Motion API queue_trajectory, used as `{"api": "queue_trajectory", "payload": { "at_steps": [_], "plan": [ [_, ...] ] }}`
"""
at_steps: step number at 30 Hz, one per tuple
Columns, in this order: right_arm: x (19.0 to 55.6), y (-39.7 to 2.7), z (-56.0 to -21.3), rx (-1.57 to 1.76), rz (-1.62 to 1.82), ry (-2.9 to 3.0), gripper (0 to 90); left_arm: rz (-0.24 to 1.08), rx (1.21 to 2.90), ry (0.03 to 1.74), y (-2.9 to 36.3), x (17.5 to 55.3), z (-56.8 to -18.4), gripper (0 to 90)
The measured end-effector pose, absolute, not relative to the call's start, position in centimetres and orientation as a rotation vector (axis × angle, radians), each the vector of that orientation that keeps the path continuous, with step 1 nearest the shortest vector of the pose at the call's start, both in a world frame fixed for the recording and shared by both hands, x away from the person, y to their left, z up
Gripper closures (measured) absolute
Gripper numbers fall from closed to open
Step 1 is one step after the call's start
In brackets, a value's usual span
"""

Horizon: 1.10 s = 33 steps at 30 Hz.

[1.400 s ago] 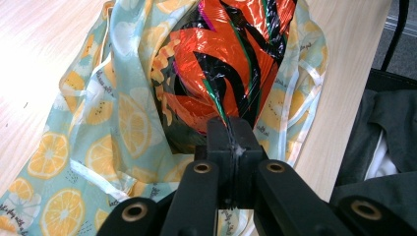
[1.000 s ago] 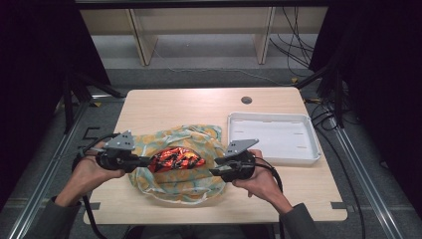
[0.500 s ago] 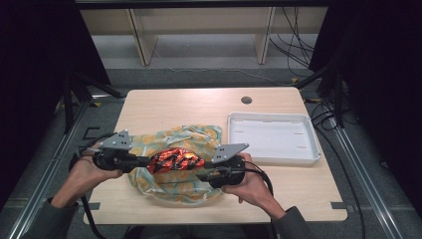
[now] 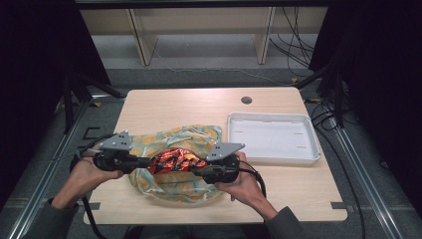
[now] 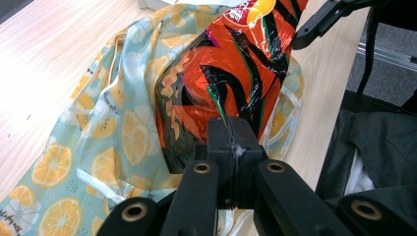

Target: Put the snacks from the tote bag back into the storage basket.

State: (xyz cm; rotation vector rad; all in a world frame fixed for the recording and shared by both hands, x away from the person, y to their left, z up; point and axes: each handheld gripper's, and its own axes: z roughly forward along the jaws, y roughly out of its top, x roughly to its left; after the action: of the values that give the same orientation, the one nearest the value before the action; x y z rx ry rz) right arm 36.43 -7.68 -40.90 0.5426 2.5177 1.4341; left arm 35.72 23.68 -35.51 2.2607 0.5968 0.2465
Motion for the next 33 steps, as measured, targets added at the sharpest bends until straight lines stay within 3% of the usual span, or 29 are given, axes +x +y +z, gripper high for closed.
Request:
{"api": "queue_trajectory", "payload": {
  "at_steps": [2,4,10,19,28,33],
  "plan": [
    [36.5,-7.5,-41.0,0.539,1.432,2.523,64.8,0.243,2.259,0.606,23.7,35.7,-35.6,89.0],
    [37.0,-7.3,-41.3,0.522,1.458,2.512,73.7,0.248,2.262,0.611,23.8,35.8,-35.7,88.9],
    [37.5,-7.8,-40.8,0.504,1.508,2.520,88.4,0.233,2.221,0.642,24.7,36.1,-35.7,87.8],
    [38.0,-8.1,-39.1,0.547,1.598,2.554,90.0,0.255,2.182,0.648,25.4,35.5,-34.6,81.7],
    [40.3,-8.6,-39.0,0.626,1.660,2.598,89.8,0.173,2.092,0.815,26.7,36.8,-36.3,51.5],
    [40.9,-8.4,-38.9,0.629,1.661,2.595,87.6,0.119,2.050,0.840,26.2,37.4,-37.7,53.0]
  ]
}}
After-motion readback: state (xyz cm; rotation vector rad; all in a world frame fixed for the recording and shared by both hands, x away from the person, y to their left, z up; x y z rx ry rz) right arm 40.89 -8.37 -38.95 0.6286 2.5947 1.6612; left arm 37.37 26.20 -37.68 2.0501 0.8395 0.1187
